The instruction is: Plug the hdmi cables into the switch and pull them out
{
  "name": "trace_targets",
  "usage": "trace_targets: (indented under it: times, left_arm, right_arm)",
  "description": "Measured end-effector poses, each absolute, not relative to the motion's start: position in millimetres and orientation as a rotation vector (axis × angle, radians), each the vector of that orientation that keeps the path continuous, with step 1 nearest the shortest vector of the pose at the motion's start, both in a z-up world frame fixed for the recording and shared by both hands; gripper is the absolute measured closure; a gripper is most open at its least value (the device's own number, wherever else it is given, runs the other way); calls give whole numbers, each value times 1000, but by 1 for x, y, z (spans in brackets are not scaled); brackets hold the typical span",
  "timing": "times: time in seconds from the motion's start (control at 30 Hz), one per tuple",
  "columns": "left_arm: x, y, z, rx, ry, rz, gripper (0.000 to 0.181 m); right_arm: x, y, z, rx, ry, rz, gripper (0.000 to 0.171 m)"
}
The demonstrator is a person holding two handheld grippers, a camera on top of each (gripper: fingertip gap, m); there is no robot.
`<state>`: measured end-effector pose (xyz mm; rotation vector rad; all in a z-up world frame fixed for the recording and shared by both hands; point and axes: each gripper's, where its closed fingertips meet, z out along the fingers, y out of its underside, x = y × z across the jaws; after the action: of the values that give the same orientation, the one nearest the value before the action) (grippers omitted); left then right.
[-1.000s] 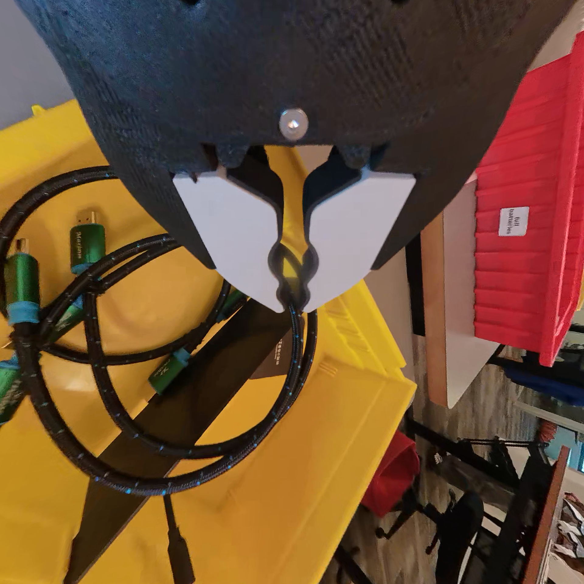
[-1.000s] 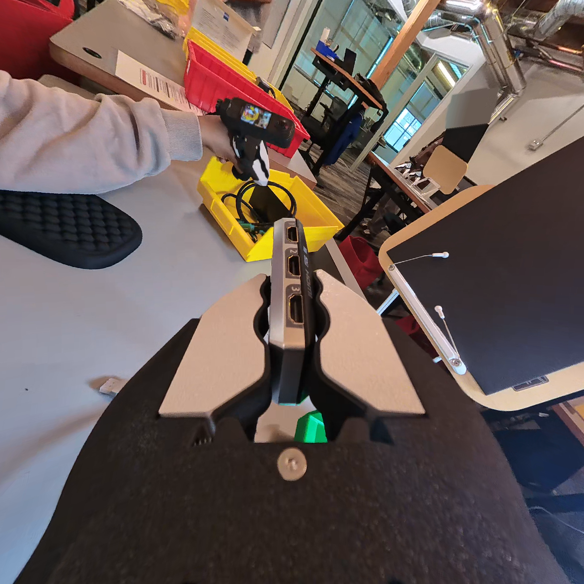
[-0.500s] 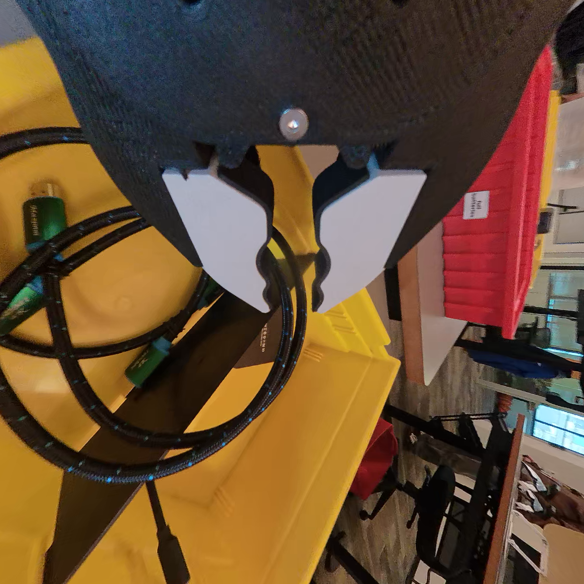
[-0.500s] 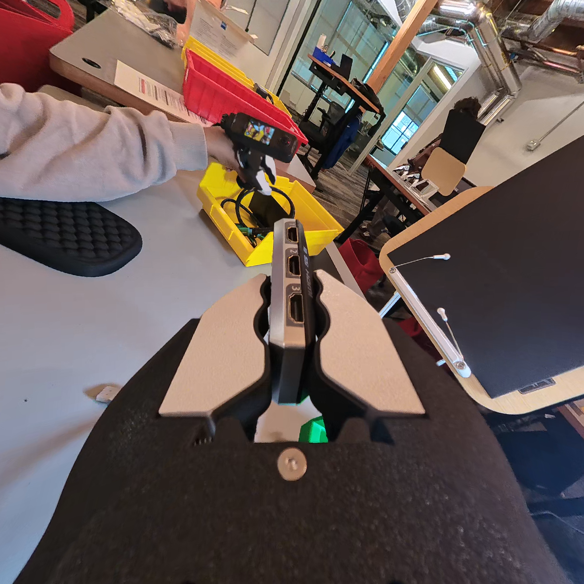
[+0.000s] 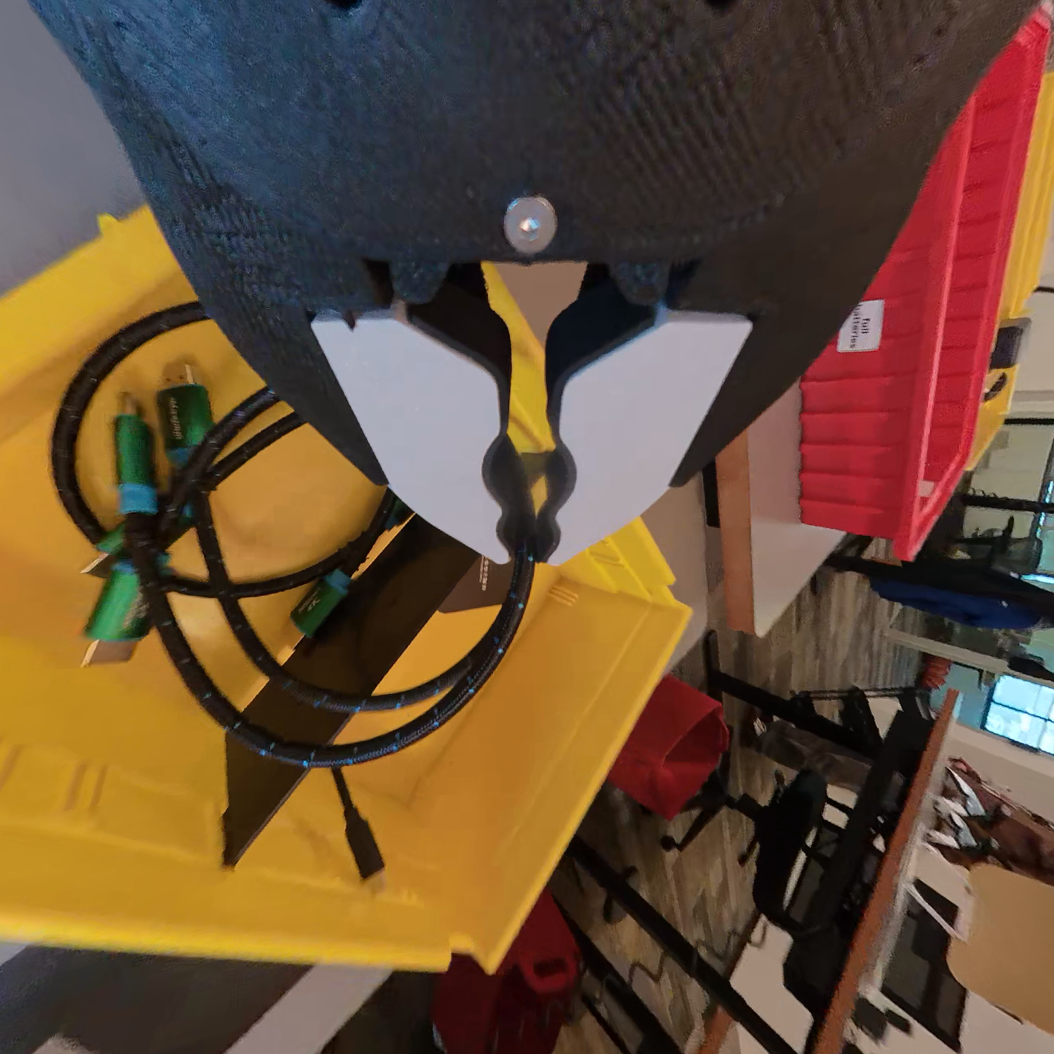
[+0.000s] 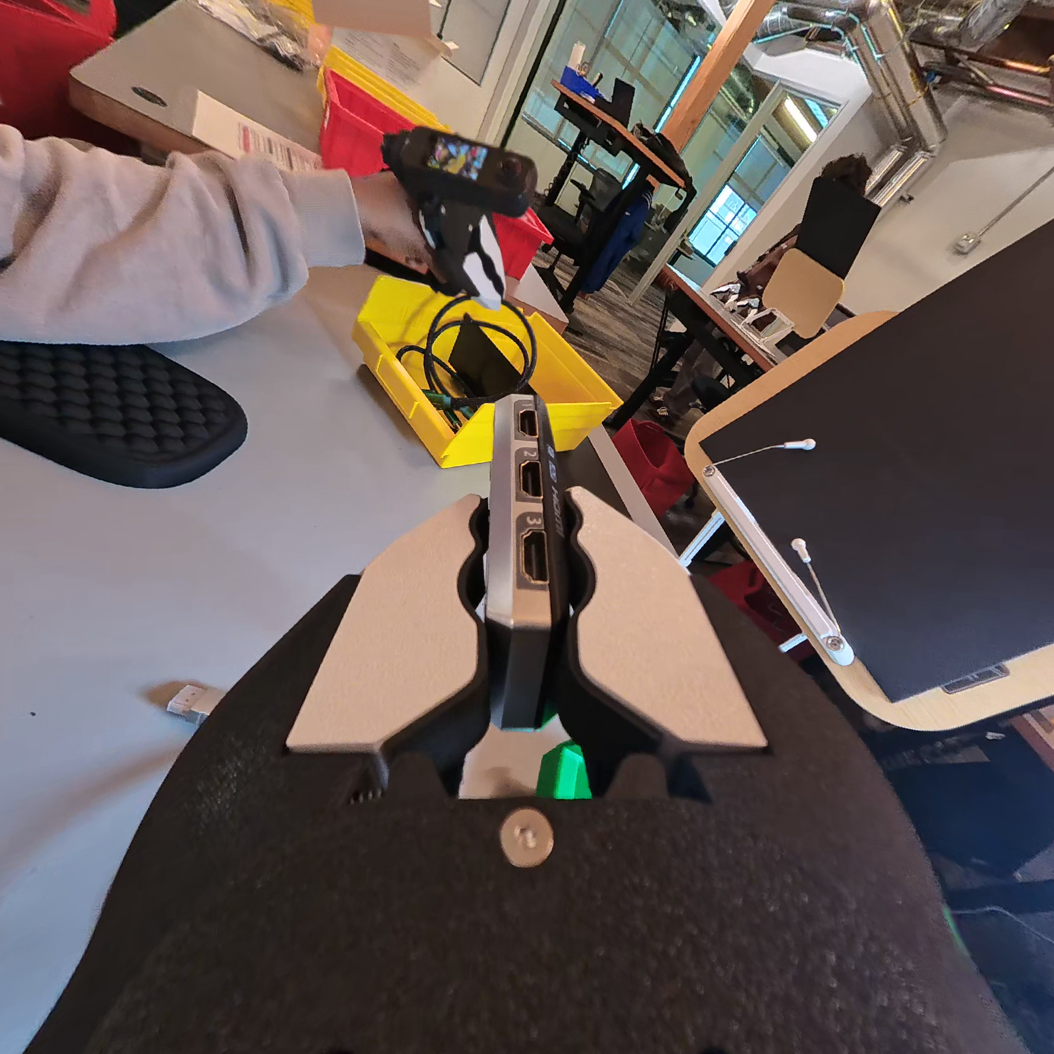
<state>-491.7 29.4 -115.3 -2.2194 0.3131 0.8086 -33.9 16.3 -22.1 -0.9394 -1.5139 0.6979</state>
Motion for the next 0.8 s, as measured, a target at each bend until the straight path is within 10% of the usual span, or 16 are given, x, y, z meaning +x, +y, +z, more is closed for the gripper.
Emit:
trace_targets:
  times: [0.4, 0.8]
  left_arm:
    - [-307, -15, 7, -1824, 616, 339, 174]
    - [-188, 12, -204, -2376, 1082, -247, 174]
  right_arm:
    - [-7, -6, 23, -836, -1454, 679, 148]
    - [-3, -4, 6, -831, -1542, 590, 148]
